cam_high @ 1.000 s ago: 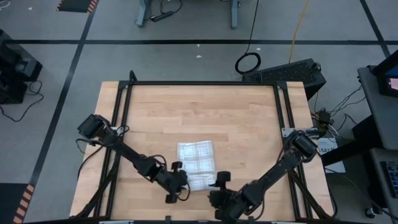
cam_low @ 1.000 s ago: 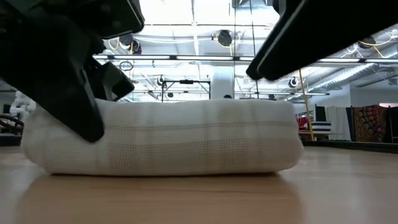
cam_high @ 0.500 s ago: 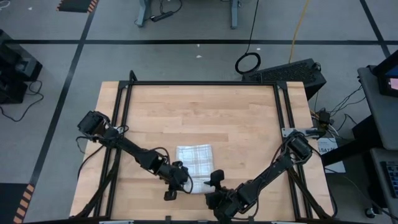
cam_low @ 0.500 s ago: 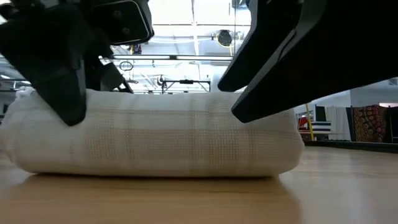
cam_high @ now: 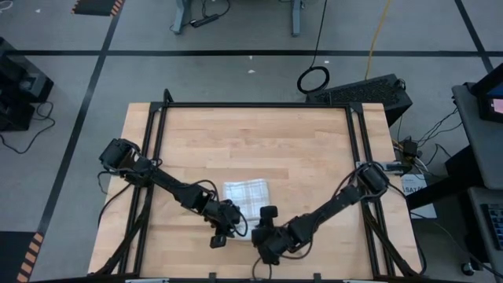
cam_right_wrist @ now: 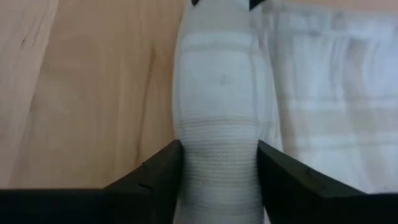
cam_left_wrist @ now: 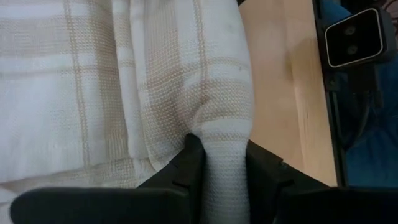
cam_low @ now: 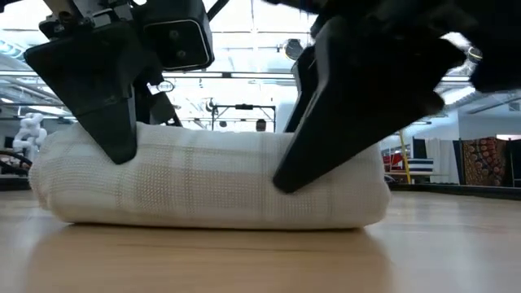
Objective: Roll towel
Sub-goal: Roll the white kitchen towel
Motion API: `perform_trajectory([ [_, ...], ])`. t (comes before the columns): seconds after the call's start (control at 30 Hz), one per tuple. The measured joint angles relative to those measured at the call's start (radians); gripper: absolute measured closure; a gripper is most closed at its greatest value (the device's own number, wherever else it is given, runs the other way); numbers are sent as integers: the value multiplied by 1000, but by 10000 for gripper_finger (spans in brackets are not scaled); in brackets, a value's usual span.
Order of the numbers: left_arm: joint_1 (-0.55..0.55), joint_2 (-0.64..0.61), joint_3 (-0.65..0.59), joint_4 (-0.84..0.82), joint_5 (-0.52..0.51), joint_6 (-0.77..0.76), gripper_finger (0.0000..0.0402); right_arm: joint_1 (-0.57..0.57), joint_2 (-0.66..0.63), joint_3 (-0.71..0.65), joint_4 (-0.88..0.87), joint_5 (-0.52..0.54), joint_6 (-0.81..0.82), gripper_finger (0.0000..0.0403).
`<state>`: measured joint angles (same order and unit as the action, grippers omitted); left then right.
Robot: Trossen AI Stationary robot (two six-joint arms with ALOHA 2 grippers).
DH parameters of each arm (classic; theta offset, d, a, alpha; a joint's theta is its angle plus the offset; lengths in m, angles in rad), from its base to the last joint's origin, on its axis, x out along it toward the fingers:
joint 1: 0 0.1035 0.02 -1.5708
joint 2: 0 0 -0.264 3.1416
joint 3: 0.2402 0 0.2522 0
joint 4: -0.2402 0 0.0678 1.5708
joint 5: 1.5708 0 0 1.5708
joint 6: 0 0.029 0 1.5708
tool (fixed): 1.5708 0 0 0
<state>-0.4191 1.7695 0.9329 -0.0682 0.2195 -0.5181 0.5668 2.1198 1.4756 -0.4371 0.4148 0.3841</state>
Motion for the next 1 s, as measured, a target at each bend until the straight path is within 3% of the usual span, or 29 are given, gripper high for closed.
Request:
perform_trajectory([
  [0.33, -60, -1, 0, -6, -61, 40, 297, -66, -4, 2, -1, -174, 23, 335],
  [0.6, -97, -73, 0, -177, -79, 33, 221, -93, -4, 2, 14, -273, 62, 333],
  [0.8, -152, -219, -2, -303, -333, 45, 205, -111, -4, 1, 14, -331, 103, 336],
  [1.0, -307, -247, 0, -207, -617, 102, 205, -130, -3, 1, 19, -371, 115, 335],
])
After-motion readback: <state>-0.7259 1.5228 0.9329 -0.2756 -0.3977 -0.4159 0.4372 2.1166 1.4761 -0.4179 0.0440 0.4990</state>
